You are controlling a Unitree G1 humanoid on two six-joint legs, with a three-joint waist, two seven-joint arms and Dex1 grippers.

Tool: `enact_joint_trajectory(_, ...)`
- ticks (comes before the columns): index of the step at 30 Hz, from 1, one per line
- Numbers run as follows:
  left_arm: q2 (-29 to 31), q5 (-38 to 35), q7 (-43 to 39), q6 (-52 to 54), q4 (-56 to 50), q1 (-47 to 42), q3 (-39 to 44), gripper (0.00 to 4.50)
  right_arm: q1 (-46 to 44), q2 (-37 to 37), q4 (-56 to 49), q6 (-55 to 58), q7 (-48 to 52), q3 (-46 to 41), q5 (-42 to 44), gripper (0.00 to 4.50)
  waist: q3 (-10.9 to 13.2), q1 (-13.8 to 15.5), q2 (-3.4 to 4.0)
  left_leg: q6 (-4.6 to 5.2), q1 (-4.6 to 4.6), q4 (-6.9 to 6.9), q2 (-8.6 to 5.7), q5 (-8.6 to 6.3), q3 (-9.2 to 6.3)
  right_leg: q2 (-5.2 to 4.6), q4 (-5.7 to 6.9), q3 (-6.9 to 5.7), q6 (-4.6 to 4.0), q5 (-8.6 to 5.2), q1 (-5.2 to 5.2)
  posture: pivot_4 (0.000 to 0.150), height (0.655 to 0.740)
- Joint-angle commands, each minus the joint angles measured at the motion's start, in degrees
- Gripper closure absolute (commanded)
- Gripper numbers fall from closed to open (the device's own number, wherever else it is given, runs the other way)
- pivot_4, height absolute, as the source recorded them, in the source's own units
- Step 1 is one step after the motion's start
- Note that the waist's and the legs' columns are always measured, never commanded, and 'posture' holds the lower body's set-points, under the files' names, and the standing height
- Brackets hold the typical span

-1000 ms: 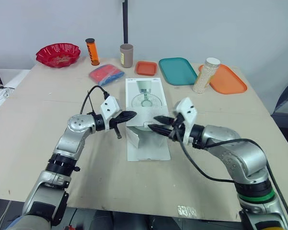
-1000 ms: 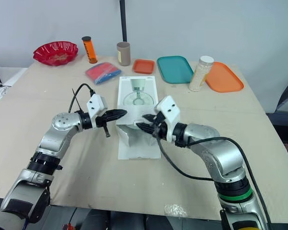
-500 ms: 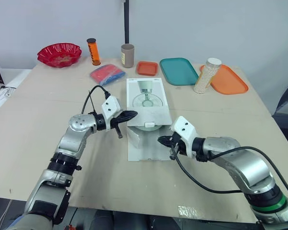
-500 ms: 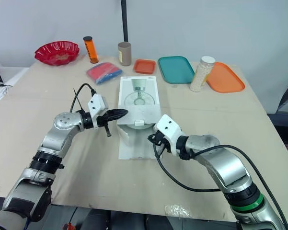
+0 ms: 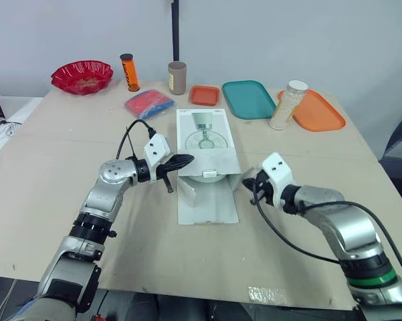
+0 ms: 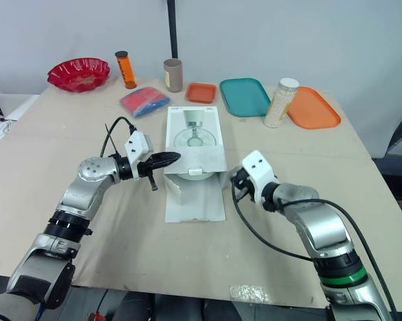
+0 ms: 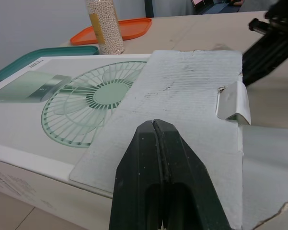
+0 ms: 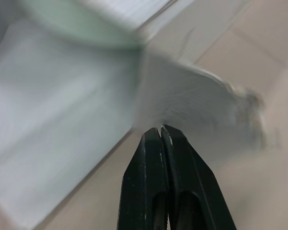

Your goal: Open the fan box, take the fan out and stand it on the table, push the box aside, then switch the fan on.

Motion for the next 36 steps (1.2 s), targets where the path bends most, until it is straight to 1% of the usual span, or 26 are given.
enact_joint_trajectory(1,0.05,1.04,0.22,-0.1,-0.37,0.52,-0.27,4.5,-3.47,2.66,3.79,-2.8,-3.04,-1.48,-2.67,4.46,0.0,0.02,0.0,0.0,0.0,-0.01,0.0,0.0,0.0,0.0,-0.01,0.0,0.0,0.0,0.0,0.15,0.7389)
enact_joint_trajectory(4,0.01,1.13,0.33,-0.2,-0.47,0.63,-0.33,4.5,-4.68,4.3,4.91,-2.83,-4.19,-1.42,-2.69,4.46,0.0,0.05,-0.01,0.01,-0.02,-0.02,0.0,-0.01,0.0,0.0,-0.03,0.0,0.01,-0.01,0.0,0.15,0.7389)
enact_joint_trajectory(7,-0.01,1.23,0.54,-0.31,-0.36,0.6,-0.28,4.5,-4.42,5.83,2.34,-2.59,-2.1,-1.73,0.06,4.46,0.0,0.05,0.0,0.01,-0.03,-0.02,0.0,-0.01,0.0,0.0,-0.04,0.0,0.01,-0.01,0.0,0.15,0.7389)
enact_joint_trajectory(14,-0.36,1.63,0.88,-0.89,0.5,0.32,-0.31,4.5,-4.13,7.78,0.31,-2.99,-0.8,-1.68,0.72,4.46,0.0,0.03,0.0,0.01,-0.02,-0.01,0.0,0.0,0.0,0.0,-0.02,0.0,0.0,0.0,0.0,0.15,0.7389)
enact_joint_trajectory(23,-0.06,1.88,0.81,-1.26,1.09,-0.05,-0.03,4.5,-1.52,3.63,-1.28,-2.57,2.42,-2.08,-0.47,4.46,0.0,-0.1,0.01,0.01,-0.01,-0.02,0.0,-0.01,0.0,0.0,-0.01,0.0,0.01,-0.01,0.0,0.15,0.7389)
enact_joint_trajectory(27,0.27,1.95,1.0,-1.26,0.75,-0.14,0.18,4.5,0.77,-0.2,-4.96,-1.5,7.62,-3.36,2.43,4.46,0.0,-0.08,0.01,0.01,-0.01,-0.02,0.0,-0.01,0.0,0.0,-0.01,0.0,0.01,-0.01,0.0,0.15,0.7389)
enact_joint_trajectory(31,0.52,1.89,1.06,-1.34,0.55,-0.04,0.31,4.5,2.05,-2.35,-6.55,-1.52,11.7,-3.41,4.73,4.46,0.0,-0.15,0.03,0.01,-0.01,-0.03,0.0,-0.01,0.0,0.01,-0.02,0.0,0.02,-0.01,0.0,0.15,0.7389)
enact_joint_trajectory(36,0.78,1.96,1.28,-1.57,0.66,-0.55,0.56,4.5,0.7,-1.67,-6.94,-0.91,13.44,-5.0,8.17,4.46,0.0,-0.15,0.02,0.01,-0.01,-0.02,0.0,-0.01,0.0,0.01,-0.01,0.0,0.01,-0.01,0.01,0.15,0.7389)
